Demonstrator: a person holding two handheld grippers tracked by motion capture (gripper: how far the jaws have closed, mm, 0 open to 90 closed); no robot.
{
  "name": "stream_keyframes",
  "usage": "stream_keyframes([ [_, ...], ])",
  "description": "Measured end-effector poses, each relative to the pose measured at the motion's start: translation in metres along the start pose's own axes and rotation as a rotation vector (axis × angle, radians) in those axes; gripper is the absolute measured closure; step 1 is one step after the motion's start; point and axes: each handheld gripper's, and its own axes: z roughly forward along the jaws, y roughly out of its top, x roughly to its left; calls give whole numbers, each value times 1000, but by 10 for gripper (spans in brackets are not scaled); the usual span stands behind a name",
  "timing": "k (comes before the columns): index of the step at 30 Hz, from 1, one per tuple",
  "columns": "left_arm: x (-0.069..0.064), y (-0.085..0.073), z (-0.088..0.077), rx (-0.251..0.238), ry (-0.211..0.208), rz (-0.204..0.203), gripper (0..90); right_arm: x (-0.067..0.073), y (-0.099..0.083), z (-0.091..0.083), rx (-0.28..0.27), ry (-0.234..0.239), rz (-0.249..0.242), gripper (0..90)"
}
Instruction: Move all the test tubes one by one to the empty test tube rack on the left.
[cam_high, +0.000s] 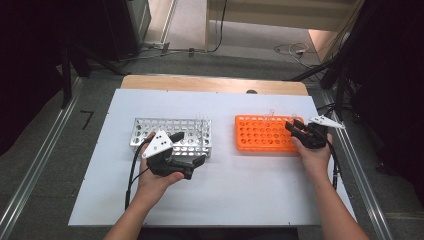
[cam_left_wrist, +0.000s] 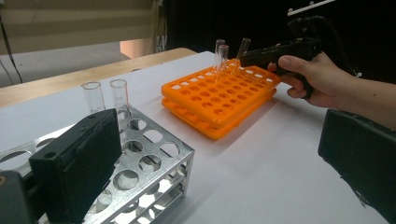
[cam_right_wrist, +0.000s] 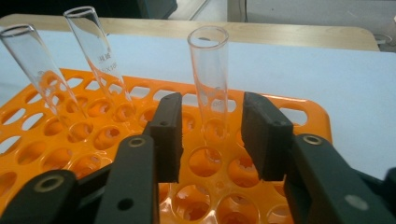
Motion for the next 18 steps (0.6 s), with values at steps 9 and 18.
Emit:
stream_keyframes([
  [9, 0, 0, 1, 0, 2, -4, 0, 3, 2, 6, 52, -25, -14, 648],
  [18, 0, 0, 1, -2, 3, -7, 0, 6, 3, 12, 57, -64, -10, 677],
])
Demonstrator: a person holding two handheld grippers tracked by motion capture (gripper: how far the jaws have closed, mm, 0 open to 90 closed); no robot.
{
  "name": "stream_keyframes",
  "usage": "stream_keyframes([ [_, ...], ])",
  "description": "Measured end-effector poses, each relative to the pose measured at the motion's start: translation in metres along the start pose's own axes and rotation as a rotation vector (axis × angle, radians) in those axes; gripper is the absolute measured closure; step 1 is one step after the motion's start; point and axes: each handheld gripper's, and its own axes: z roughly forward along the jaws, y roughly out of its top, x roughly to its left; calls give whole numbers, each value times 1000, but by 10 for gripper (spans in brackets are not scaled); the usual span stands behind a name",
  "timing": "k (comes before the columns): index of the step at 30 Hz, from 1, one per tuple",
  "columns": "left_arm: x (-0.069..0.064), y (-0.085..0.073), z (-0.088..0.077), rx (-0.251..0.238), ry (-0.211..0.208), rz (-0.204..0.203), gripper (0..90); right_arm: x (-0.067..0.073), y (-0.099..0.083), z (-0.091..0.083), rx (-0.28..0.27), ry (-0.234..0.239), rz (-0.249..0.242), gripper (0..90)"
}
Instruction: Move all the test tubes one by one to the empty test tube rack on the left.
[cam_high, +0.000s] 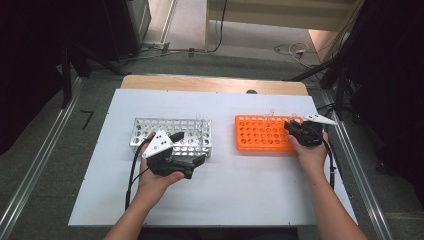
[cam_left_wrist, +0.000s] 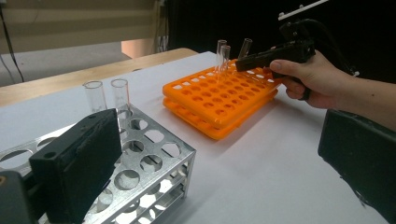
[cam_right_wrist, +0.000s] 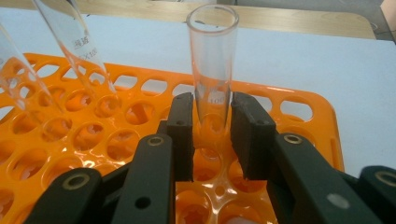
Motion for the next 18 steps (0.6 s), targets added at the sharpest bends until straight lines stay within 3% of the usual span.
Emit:
stream_keyframes([
  [5, 0, 0, 0, 1, 1, 3, 0, 2, 0, 3, -14, -30, 9, 732],
  [11, 0, 0, 0, -1, 4, 5, 0, 0, 0, 2, -26, -14, 10, 743],
  [18, 0, 1, -1, -4, 5, 7, 0, -4, 7, -16, -104, 15, 19, 743],
])
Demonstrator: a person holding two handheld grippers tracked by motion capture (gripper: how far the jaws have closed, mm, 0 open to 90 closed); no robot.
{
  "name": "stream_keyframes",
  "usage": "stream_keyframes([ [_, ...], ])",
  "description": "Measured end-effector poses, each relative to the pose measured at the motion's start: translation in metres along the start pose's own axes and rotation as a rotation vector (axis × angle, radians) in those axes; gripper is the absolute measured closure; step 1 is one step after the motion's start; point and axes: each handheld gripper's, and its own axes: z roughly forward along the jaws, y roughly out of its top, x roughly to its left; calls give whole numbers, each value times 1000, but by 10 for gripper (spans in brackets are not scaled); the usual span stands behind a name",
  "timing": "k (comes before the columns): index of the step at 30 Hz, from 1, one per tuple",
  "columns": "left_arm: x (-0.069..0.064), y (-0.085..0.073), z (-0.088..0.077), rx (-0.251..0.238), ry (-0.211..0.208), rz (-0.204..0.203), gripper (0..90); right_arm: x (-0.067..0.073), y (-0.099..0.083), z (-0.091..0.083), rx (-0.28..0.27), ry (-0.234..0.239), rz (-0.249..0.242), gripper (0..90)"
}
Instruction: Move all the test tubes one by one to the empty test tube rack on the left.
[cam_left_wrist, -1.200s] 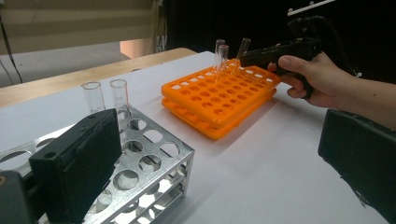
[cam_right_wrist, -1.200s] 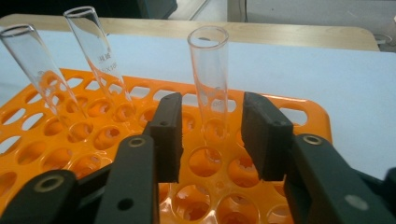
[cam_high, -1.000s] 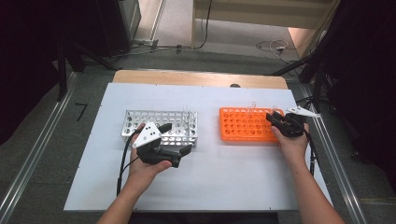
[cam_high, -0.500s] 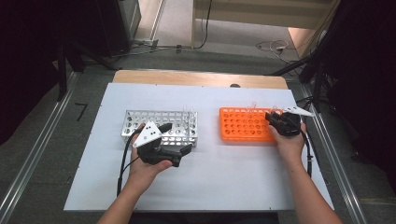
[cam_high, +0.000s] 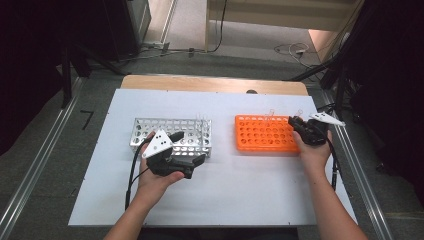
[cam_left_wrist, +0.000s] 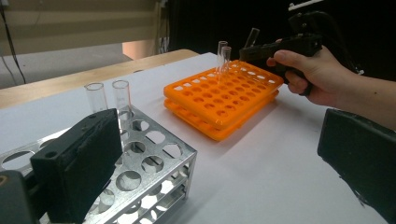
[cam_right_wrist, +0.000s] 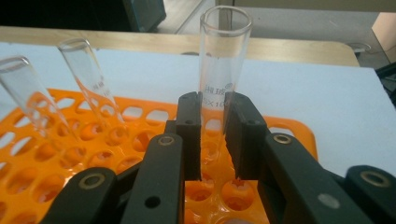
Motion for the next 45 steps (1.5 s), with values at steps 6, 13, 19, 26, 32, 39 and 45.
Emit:
stream_keyframes([
  [6, -2, 2, 0, -8, -5, 3, 0, 1, 7, -18, -26, 20, -30, 744],
  [13, -4, 3, 1, -13, -7, 4, 3, 13, 12, -41, -51, 86, -51, 744],
  [19, -7, 5, 1, -17, -14, 8, 17, 36, 13, -56, -44, 176, -83, 744],
  [26, -11, 7, 1, -22, -28, 17, 31, 69, 8, -66, -19, 281, -132, 744],
  [32, -15, 9, 3, -29, -53, 25, 57, 96, 6, -72, -2, 362, -176, 744],
  [39, -22, 10, 10, -32, -103, 39, 148, 127, -2, -69, 30, 449, -232, 743],
  [45, -33, 13, 19, -24, -138, 59, 233, 152, -7, -68, 46, 512, -286, 743],
])
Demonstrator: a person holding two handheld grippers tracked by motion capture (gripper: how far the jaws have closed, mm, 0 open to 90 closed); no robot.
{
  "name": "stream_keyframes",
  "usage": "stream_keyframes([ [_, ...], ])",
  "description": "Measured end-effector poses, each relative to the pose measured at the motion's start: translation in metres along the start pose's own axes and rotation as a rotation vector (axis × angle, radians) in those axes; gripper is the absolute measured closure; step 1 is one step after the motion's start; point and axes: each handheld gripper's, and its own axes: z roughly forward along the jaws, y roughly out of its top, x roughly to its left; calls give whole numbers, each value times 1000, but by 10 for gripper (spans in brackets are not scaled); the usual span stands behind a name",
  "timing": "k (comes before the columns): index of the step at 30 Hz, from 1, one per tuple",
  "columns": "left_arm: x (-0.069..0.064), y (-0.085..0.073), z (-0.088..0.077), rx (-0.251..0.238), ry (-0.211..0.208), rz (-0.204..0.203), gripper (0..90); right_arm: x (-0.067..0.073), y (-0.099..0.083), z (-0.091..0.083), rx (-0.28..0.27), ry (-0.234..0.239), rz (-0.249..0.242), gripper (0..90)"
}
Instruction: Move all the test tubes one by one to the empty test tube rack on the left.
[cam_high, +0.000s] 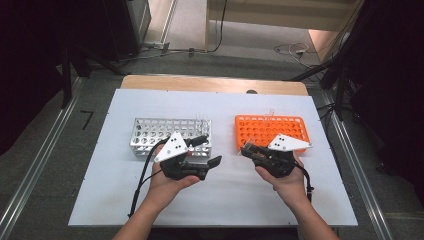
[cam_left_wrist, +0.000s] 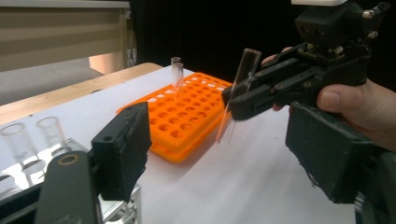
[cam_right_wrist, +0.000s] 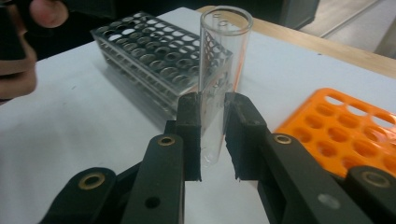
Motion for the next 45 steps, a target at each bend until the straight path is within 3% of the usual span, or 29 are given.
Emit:
stream_keyframes([
  [3, -4, 0, 5, 12, -6, 1, 264, 9, 1, 4, 6, 22, -18, 743],
  [13, -9, 3, 12, 31, -37, 11, 526, 31, 2, 14, 28, 72, -61, 743],
  [16, -10, 5, 13, 57, -35, 24, 583, 35, 2, 17, 34, 76, -80, 743],
  [27, -16, 7, 17, 117, -55, 59, 645, 43, 0, 24, 73, 65, -125, 743],
  [33, -19, 5, 21, 148, -42, 78, 682, 48, -1, 27, 93, 54, -166, 743],
  [45, -20, 1, 24, 161, -16, 108, 755, 46, -3, 28, 100, 63, -163, 743],
])
